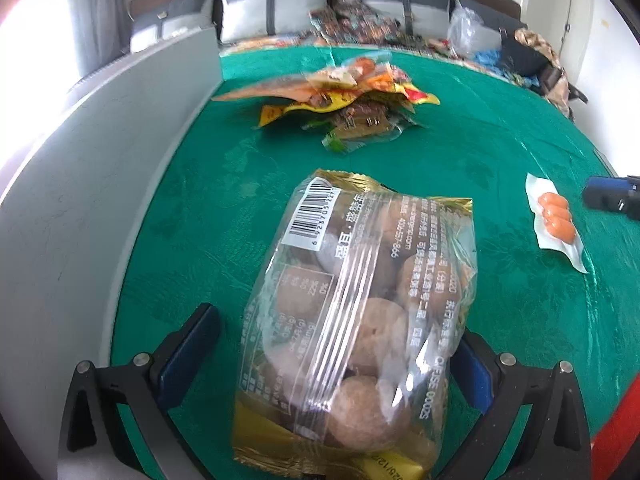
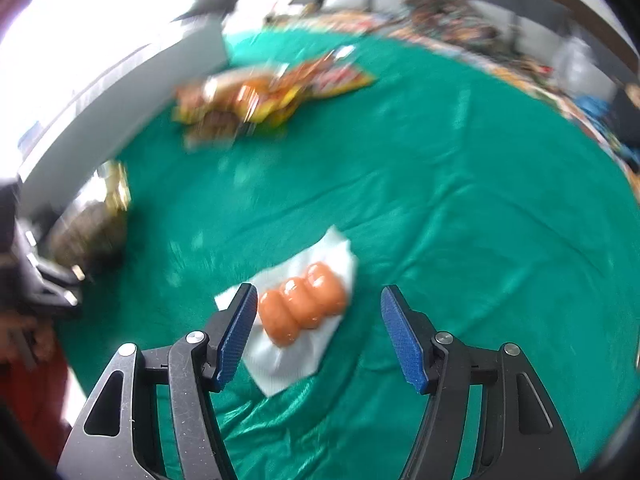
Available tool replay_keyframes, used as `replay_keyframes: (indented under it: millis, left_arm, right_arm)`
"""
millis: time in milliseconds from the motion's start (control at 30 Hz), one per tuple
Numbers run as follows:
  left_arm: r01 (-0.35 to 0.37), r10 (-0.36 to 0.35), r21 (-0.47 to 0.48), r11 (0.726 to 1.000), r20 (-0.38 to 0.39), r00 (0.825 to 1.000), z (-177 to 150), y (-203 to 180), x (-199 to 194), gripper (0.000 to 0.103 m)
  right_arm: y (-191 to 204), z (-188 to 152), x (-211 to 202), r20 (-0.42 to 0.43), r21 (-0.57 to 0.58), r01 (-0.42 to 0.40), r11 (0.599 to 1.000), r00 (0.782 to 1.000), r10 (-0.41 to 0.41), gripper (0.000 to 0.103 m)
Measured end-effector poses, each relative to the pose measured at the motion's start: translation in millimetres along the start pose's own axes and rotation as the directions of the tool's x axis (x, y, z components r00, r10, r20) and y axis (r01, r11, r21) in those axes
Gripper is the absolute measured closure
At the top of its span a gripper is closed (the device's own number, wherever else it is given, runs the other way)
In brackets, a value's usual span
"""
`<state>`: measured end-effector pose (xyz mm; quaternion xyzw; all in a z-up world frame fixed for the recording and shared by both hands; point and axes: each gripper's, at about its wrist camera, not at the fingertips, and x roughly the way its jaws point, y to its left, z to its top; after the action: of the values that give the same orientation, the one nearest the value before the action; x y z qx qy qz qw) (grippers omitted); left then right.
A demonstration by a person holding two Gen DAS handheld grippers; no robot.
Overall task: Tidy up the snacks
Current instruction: 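Grasp the sausage tray with the right tool while the left tool holds the gold bag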
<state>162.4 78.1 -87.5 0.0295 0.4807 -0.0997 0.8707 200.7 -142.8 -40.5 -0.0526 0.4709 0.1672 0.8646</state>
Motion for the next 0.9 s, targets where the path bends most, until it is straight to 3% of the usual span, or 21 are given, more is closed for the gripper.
replay_keyframes:
  millis: [100,233,267,300,367,433,500,600,900]
  left_arm:
    - [0.076,-0.079,-0.064,0.995,-0.036,0.996,15,10,-5,0.001]
    - [0.023,-0.021,0.019,1.000,-0.058,0.998,31,5,-8,0.001]
    - [0.010,-0.007,0.050,0.999,-0.067,0.998,32,2,-7,0.001]
    - [0.003,0.002,0.070,0.998,-0.070,0.998,32,-1,-6,0.003]
    - [-0.012,0.021,0.105,0.994,-0.078,0.997,31,-5,-4,0.007]
    - [-0.029,0.041,0.128,0.991,-0.086,0.995,28,-8,-3,0.010]
    - [-0.042,0.055,0.142,0.989,-0.086,0.995,23,-7,-3,0.011]
    - [-0.041,0.051,0.124,0.991,-0.079,0.996,17,1,-6,0.011]
    - [-0.014,0.023,0.086,0.996,-0.103,0.994,17,10,5,0.011]
  right_arm:
    - [-9,1,-13,-0.038,0.168,0.027,0.985,0.999,-0.021,0.034]
    - [-2,11,0,-0.136,0.374,-0.043,0.926,0.986,0.101,0.037]
    - [-1,13,6,-0.160,0.407,-0.030,0.913,0.982,0.103,0.045]
    - [3,18,15,-0.179,0.443,-0.011,0.896,0.979,0.101,0.064]
    - [8,26,34,-0.244,0.456,0.047,0.889,0.967,0.074,0.077]
    - [17,36,40,-0.275,0.435,0.121,0.892,0.962,0.004,0.076]
    - [25,44,46,-0.297,0.429,0.151,0.890,0.955,-0.019,0.062]
    - [31,46,42,-0.309,0.411,0.214,0.886,0.947,-0.085,0.060]
    - [4,36,47,-0.348,0.510,0.279,0.814,0.932,-0.101,0.055]
